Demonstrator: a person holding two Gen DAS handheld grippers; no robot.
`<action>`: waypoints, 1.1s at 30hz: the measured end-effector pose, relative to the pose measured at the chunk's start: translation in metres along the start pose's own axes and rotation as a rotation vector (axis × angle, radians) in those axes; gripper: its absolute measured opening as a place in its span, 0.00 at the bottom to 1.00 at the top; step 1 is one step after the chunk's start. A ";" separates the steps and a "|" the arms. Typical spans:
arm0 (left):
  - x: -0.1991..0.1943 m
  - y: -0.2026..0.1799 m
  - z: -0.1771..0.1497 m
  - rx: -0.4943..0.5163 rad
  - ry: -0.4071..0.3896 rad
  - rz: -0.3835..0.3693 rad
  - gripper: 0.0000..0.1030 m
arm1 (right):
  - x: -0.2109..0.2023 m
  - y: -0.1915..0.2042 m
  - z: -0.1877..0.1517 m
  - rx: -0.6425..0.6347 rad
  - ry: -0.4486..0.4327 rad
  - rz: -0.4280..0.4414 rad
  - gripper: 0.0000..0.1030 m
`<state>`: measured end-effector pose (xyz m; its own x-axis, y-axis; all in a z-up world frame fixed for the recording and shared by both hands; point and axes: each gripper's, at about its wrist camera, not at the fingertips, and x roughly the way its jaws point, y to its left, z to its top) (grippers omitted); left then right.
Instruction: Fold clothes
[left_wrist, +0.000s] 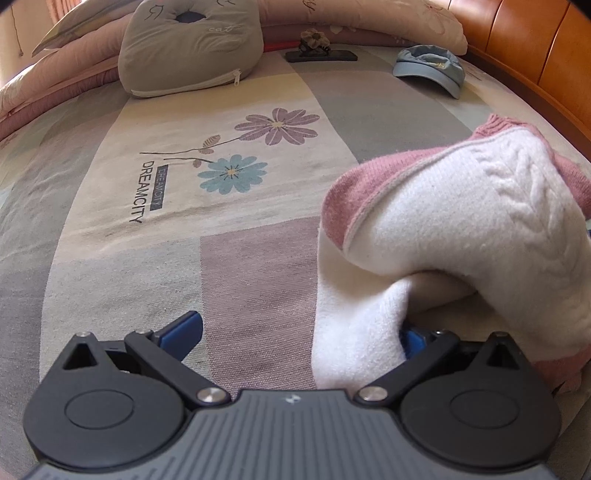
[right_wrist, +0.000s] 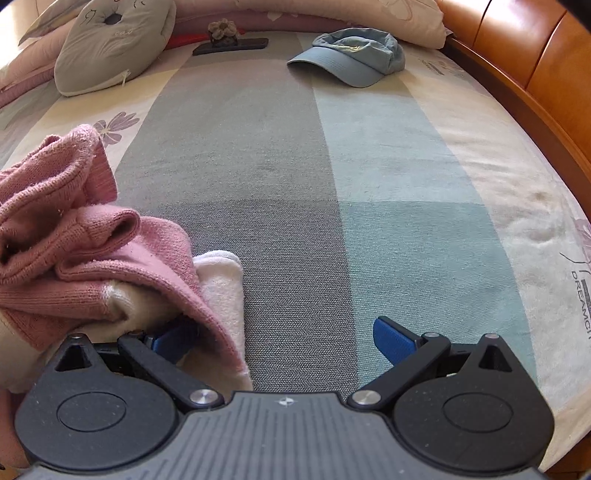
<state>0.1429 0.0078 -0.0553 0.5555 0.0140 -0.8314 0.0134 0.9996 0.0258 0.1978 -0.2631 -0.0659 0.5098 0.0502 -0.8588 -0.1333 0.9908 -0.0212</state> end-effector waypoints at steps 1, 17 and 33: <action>0.000 -0.001 0.001 0.002 0.000 0.001 0.99 | 0.002 -0.002 0.001 -0.002 -0.001 -0.012 1.00; 0.005 -0.005 0.004 0.017 -0.001 0.046 1.00 | -0.003 -0.027 0.020 0.056 -0.110 -0.047 1.00; 0.011 0.001 0.007 0.005 -0.008 0.050 1.00 | -0.004 -0.067 0.024 0.140 -0.086 -0.096 1.00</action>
<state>0.1550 0.0092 -0.0610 0.5619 0.0636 -0.8247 -0.0101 0.9975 0.0701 0.2247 -0.3271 -0.0486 0.5865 -0.0411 -0.8089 0.0358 0.9990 -0.0249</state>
